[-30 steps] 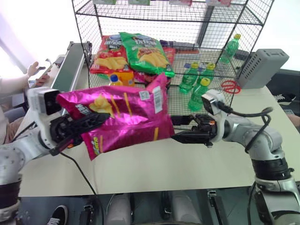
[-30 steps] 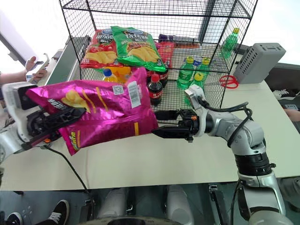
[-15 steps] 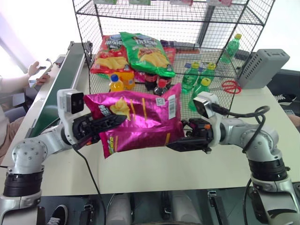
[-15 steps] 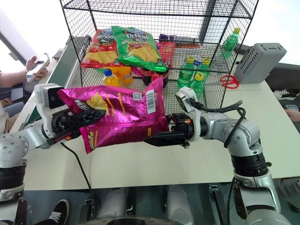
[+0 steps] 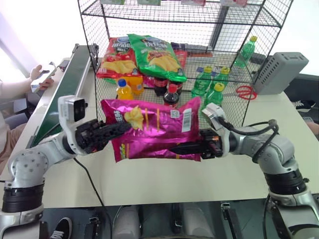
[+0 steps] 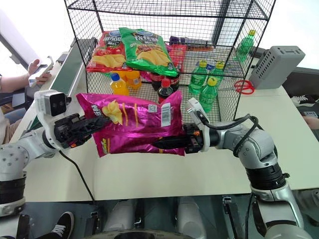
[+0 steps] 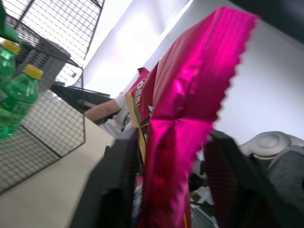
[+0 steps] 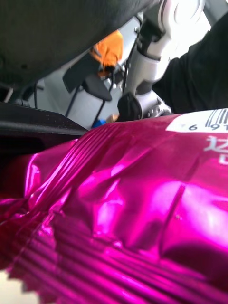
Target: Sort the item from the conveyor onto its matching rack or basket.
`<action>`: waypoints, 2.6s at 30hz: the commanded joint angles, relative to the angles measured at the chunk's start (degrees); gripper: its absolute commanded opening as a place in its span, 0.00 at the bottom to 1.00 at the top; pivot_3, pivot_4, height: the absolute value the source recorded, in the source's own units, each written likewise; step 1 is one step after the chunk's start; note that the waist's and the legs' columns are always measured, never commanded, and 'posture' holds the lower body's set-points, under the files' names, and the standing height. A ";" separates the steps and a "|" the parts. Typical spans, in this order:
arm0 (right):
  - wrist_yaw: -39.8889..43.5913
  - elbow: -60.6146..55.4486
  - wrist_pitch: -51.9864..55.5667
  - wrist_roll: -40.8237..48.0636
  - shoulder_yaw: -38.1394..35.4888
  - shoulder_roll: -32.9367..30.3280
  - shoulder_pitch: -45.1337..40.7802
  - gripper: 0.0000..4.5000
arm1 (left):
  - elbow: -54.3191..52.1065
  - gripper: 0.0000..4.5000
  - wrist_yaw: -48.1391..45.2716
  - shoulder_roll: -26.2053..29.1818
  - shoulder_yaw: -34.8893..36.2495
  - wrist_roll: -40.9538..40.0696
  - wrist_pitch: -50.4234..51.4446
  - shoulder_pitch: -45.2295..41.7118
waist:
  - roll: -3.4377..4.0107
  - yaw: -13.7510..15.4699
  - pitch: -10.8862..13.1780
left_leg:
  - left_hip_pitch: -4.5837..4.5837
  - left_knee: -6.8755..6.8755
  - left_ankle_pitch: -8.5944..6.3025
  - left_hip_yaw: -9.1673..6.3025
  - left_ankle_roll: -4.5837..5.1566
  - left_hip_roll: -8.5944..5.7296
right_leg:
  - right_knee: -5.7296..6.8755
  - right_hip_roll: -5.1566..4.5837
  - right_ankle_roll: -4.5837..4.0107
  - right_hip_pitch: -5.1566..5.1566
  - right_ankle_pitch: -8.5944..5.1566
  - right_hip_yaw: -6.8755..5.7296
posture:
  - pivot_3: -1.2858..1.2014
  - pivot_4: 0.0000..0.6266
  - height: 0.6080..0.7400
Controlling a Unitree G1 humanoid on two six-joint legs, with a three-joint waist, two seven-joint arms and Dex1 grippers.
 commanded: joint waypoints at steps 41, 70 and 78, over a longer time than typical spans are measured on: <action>-60.06 46.71 -67.89 -82.90 1.38 -5.14 -22.54 0.05 | -6.41 1.00 5.07 -12.23 -3.62 24.37 -20.90 3.67 | 0.06 -0.17 0.04 | -0.09 -0.01 0.28 0.09 -0.47 -0.03 | -0.05 -0.10 0.02 -0.06 0.01 0.06 | 0.52 0.24 1.00; -29.76 24.20 -52.90 -45.50 -5.80 -1.57 -17.71 0.99 | -6.71 1.00 4.52 -12.25 -5.64 27.57 -21.98 5.60 | 0.07 -0.12 0.05 | -0.04 -0.03 0.14 0.08 -0.22 0.00 | -0.03 -0.05 0.02 -0.04 0.01 0.03 | 0.52 0.24 1.00; -29.74 24.90 -56.36 -47.89 -4.29 -1.49 -18.22 0.29 | -6.98 1.00 4.81 -12.32 -5.60 28.18 -21.88 5.41 | 0.08 -0.12 0.05 | -0.04 -0.03 0.14 0.07 -0.22 0.00 | -0.03 -0.05 0.02 -0.04 0.01 0.02 | 0.52 0.24 1.00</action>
